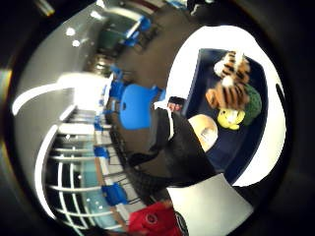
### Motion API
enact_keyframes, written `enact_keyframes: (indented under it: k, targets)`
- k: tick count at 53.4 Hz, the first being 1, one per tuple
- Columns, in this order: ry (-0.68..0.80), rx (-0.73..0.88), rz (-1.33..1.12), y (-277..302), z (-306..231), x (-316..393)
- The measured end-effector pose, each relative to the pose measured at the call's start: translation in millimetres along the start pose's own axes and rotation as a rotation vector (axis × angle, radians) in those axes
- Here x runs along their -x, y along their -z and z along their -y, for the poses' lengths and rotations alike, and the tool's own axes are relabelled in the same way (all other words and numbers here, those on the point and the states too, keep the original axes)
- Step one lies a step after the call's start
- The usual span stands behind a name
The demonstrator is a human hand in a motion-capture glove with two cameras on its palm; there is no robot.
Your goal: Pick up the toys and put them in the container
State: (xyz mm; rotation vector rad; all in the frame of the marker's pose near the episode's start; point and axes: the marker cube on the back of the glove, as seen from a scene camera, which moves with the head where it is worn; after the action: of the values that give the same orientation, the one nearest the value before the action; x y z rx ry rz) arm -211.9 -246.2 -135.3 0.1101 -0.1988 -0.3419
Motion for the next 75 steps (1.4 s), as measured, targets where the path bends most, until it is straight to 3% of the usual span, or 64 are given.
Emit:
enact_keyframes:
  k: [13,41,57,75]
  targets:
    - [-0.021,-0.006,-0.094,8,-29,-20]
    - [-0.280,-0.001,-0.182,-29,-134,-144]
    - [-0.328,0.009,-0.163,-57,-196,-188]
    - [-0.350,0.020,-0.109,-73,-232,-207]
